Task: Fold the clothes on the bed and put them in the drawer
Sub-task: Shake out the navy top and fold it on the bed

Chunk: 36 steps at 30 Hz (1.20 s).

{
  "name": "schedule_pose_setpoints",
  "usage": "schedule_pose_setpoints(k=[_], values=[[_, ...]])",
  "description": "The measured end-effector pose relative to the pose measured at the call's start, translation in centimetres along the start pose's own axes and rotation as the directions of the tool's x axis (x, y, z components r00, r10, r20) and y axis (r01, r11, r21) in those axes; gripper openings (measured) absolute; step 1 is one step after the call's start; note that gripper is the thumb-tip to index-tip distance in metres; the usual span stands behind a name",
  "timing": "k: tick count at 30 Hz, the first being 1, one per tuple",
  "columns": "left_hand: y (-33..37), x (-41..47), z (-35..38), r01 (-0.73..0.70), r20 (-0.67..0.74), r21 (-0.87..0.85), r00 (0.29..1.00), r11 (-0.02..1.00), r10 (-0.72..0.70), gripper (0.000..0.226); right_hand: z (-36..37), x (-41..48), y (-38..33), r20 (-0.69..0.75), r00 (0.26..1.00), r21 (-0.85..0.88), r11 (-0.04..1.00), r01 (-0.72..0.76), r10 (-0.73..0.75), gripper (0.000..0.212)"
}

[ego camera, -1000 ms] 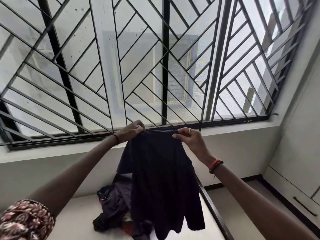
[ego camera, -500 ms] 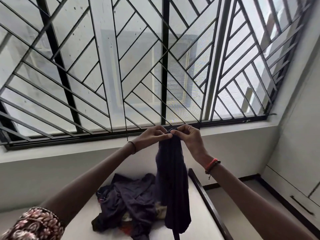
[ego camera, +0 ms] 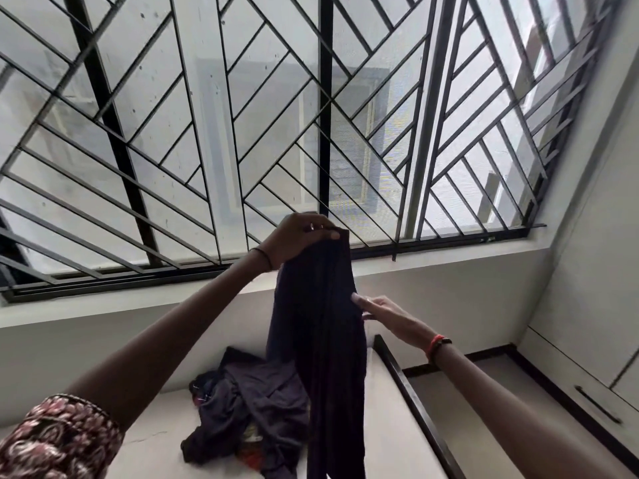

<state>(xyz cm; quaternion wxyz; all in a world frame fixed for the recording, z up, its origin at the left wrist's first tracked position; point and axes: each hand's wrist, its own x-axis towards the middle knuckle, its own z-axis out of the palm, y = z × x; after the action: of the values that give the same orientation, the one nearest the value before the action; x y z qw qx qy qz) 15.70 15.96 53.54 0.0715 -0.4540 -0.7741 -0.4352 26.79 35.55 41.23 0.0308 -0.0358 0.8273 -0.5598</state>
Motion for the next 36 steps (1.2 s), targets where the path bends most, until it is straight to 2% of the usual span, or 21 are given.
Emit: schedule_pose_setpoints(k=[3, 5, 8, 10, 11, 16, 18, 20, 22, 27, 28, 30, 33, 36], values=[[-0.1, 0.2, -1.8, 0.016, -0.06, 0.002, 0.998, 1.0, -0.016, 0.007, -0.8, -0.7, 1.7, 0.024, 1.0, -0.073, 0.997, -0.006, 0.008, 0.075], [-0.9, -0.1, -2.7, 0.045, -0.087, 0.029, 0.995, 0.999, -0.042, 0.006, -1.3, -1.0, 1.9, 0.0, 1.0, 0.0, 1.0, -0.013, 0.013, 0.058], [-2.5, -1.0, -3.2, 0.107, -0.095, 0.032, 0.99, 0.994, -0.103, 0.008, -2.4, -0.8, 1.8, -0.148, 0.988, 0.099, 0.994, 0.053, -0.038, 0.03], [-3.3, -1.6, -3.3, 0.13, -0.104, 0.034, 0.987, 0.991, -0.126, 0.007, -3.1, -0.6, 1.5, -0.248, 0.966, 0.126, 0.986, 0.11, -0.076, 0.022], [-3.6, -1.9, -3.3, 0.135, -0.105, 0.032, 0.986, 0.99, -0.131, 0.002, -3.4, -0.5, 1.1, -0.278, 0.957, 0.142, 0.982, 0.127, -0.083, 0.023], [-4.1, -3.1, -3.5, 0.208, -0.105, 0.007, 0.973, 0.978, -0.206, 0.017, -5.2, 0.1, -0.2, -0.342, 0.938, 0.232, 0.961, 0.147, -0.061, 0.038], [-4.3, -3.5, -3.5, 0.234, -0.099, -0.004, 0.967, 0.972, -0.233, 0.015, -5.6, 0.1, -0.9, -0.341, 0.938, 0.308, 0.936, 0.17, -0.059, 0.037], [-4.6, -3.9, -3.6, 0.264, -0.087, -0.029, 0.96, 0.964, -0.265, 0.007, -6.0, 0.1, -1.5, -0.362, 0.929, 0.347, 0.915, 0.208, -0.074, 0.026], [-4.8, -4.2, -3.7, 0.304, -0.061, -0.081, 0.949, 0.949, -0.31, 0.008, -6.4, 0.2, -2.3, -0.394, 0.913, 0.365, 0.894, 0.26, -0.105, 0.021], [-3.8, -4.6, -4.2, 0.345, 0.035, -0.25, 0.937, 0.905, -0.347, 0.013, -7.2, -0.6, -4.2, -0.38, 0.913, 0.474, 0.817, 0.329, -0.148, 0.037], [-3.7, -4.5, -4.4, 0.347, 0.051, -0.283, 0.936, 0.894, -0.347, 0.015, -7.2, -0.7, -4.8, -0.378, 0.913, 0.5, 0.796, 0.341, -0.154, 0.031], [-3.5, -4.1, -4.6, 0.358, 0.055, -0.317, 0.932, 0.878, -0.359, 0.016, -7.1, -0.5, -5.8, -0.398, 0.905, 0.477, 0.808, 0.346, -0.152, 0.007], [-3.4, -3.7, -3.9, 0.415, 0.039, -0.246, 0.907, 0.876, -0.419, 0.013, -6.4, 0.8, -5.6, -0.488, 0.867, 0.314, 0.907, 0.28, -0.099, 0.011], [-3.6, -3.7, -2.1, 0.461, 0.038, -0.26, 0.883, 0.849, -0.468, 0.013, -4.5, 1.8, -5.3, -0.623, 0.779, 0.195, 0.95, 0.243, -0.071, 0.007]])
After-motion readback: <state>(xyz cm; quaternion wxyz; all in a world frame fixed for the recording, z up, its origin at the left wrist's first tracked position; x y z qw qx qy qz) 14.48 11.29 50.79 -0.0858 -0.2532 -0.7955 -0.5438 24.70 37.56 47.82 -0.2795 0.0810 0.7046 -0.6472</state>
